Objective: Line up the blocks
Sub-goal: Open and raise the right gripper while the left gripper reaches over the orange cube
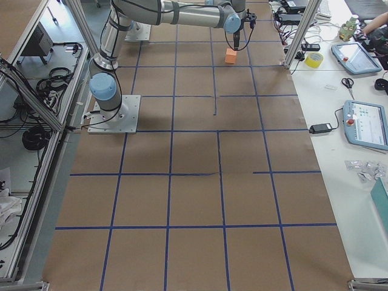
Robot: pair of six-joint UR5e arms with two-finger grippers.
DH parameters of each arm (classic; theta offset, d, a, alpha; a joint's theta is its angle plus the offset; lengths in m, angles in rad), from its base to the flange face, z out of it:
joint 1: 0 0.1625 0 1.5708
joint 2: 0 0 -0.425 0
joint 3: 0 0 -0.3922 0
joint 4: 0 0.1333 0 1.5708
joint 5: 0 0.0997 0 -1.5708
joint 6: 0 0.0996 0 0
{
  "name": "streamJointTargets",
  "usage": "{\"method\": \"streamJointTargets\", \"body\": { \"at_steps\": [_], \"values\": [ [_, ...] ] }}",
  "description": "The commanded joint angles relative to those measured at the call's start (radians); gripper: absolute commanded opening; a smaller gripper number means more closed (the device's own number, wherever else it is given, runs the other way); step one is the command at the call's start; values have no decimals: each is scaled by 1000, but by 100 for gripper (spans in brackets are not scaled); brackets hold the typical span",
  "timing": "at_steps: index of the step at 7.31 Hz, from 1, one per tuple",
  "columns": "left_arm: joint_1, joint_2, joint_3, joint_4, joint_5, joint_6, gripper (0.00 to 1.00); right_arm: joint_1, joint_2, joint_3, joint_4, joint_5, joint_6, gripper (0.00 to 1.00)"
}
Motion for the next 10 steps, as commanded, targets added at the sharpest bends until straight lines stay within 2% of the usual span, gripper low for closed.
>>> {"method": "streamJointTargets", "body": {
  "at_steps": [1, 2, 3, 4, 5, 6, 8, 9, 10],
  "values": [
    [-9, -118, 26, 110, -37, -93, 100, -96, -165, 66, 129, -6, -132, 100],
    [-40, -190, 23, 112, -37, -113, 100, -139, -242, 134, 129, -6, -209, 100],
    [-83, -285, 30, 232, -37, -170, 100, -194, -324, 220, 129, -6, -286, 100],
    [-113, -349, 53, 262, -37, -194, 100, -234, -400, 309, 129, -8, -295, 100],
    [-140, -422, 62, 287, -36, -228, 100, -259, -434, 351, 129, -9, -298, 100],
    [-161, -496, 64, 381, -37, -262, 100, -263, -437, 339, 114, -17, -298, 100],
    [-195, -593, 81, 400, -36, -310, 100, -257, -443, 336, 180, -101, -298, 100],
    [-212, -626, 94, 399, -37, -316, 100, -257, -472, 338, 192, -88, -298, 100],
    [-232, -645, 96, 400, -36, -314, 100, -265, -483, 338, 205, 4, -298, 100]
  ]
}}
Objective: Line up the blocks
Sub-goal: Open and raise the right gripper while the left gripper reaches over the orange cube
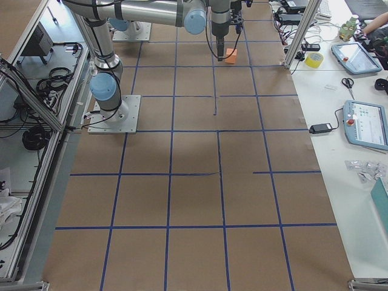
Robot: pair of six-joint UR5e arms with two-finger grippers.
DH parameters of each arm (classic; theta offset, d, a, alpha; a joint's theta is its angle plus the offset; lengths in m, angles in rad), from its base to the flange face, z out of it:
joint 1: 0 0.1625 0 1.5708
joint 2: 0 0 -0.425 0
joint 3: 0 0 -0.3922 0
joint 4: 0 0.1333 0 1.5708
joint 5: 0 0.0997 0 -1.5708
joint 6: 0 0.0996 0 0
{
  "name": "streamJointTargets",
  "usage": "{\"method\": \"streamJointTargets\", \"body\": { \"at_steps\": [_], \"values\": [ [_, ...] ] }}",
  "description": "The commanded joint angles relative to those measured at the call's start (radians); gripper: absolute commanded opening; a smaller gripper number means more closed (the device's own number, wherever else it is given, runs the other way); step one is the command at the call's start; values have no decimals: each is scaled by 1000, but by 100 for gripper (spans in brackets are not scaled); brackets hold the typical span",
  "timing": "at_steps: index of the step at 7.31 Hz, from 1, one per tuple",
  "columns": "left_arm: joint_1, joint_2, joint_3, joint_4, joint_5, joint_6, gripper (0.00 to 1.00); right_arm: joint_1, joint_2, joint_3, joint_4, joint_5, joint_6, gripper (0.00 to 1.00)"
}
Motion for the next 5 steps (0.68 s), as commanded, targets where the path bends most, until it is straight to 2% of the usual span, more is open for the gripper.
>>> {"method": "streamJointTargets", "body": {
  "at_steps": [1, 4, 5],
  "values": [
    [-26, -43, 9, 3, 1, 4, 100, -1, -32, 0, 43, 100, -3, 100],
    [-31, -90, -2, 3, -13, -9, 100, -4, -72, 14, 63, 96, -42, 100],
    [-31, -93, -2, 4, -36, -11, 87, -3, -72, 14, 65, 96, -42, 100]
  ]
}}
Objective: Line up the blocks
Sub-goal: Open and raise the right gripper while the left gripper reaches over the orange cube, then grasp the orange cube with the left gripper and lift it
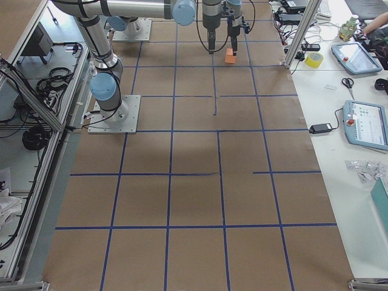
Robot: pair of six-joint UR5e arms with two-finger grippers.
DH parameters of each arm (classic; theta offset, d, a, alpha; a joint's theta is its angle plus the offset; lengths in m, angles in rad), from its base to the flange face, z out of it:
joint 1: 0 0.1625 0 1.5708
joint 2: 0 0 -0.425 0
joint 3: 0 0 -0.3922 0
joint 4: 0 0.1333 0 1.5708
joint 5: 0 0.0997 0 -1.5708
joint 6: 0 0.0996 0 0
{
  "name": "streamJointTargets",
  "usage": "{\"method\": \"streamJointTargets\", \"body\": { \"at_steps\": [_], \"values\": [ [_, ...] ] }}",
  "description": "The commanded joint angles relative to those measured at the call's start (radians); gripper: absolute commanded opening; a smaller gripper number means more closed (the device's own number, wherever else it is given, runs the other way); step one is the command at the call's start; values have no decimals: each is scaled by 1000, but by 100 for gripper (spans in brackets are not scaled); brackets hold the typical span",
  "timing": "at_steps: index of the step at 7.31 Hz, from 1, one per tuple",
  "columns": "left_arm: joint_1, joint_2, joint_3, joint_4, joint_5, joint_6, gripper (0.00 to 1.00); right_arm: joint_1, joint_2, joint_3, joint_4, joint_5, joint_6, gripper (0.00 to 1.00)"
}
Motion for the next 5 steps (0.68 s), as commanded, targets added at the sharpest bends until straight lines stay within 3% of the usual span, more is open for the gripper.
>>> {"method": "streamJointTargets", "body": {
  "at_steps": [1, 4, 5],
  "values": [
    [-1, -4, -1, -1, -25, -46, 1, 1, -5, 2, 0, 0, -3, 100],
    [18, 39, 25, -10, -7, 22, 0, 3, -6, 2, 4, 1, -1, 100],
    [83, 72, 36, -128, -7, 23, 0, 4, -8, 2, 4, 1, -1, 100]
  ]
}}
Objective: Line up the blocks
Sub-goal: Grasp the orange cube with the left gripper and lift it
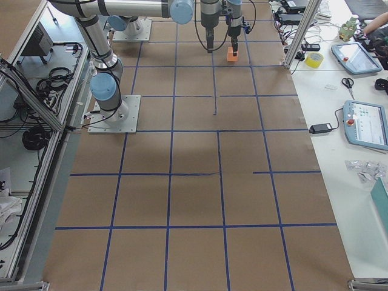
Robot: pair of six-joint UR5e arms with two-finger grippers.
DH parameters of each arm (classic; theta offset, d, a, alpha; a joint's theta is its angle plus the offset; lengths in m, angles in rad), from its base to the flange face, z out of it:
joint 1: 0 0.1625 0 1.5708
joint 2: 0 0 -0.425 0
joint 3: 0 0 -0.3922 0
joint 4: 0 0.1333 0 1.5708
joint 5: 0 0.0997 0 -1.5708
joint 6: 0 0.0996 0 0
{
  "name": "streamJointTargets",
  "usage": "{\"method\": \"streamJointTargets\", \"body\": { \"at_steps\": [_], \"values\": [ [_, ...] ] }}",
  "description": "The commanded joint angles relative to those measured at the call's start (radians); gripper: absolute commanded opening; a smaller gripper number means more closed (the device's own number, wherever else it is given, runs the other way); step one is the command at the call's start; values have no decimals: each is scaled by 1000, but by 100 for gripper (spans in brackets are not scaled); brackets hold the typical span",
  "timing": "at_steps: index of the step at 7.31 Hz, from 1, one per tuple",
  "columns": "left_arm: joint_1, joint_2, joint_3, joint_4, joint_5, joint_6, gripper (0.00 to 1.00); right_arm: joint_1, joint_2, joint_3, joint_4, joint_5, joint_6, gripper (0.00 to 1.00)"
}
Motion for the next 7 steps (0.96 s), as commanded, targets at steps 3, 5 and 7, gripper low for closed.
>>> {"method": "streamJointTargets", "body": {
  "at_steps": [3, 5, 7],
  "values": [
    [309, 127, 37, -235, 68, 295, 0, -2, -1, 0, -3, -1, -2, 100],
    [479, 144, 27, -240, 71, 574, 0, -4, -1, 0, -12, -1, -4, 100],
    [640, 144, 22, -241, 4, 818, 0, -2, -1, 0, -3, -3, -4, 100]
  ]
}}
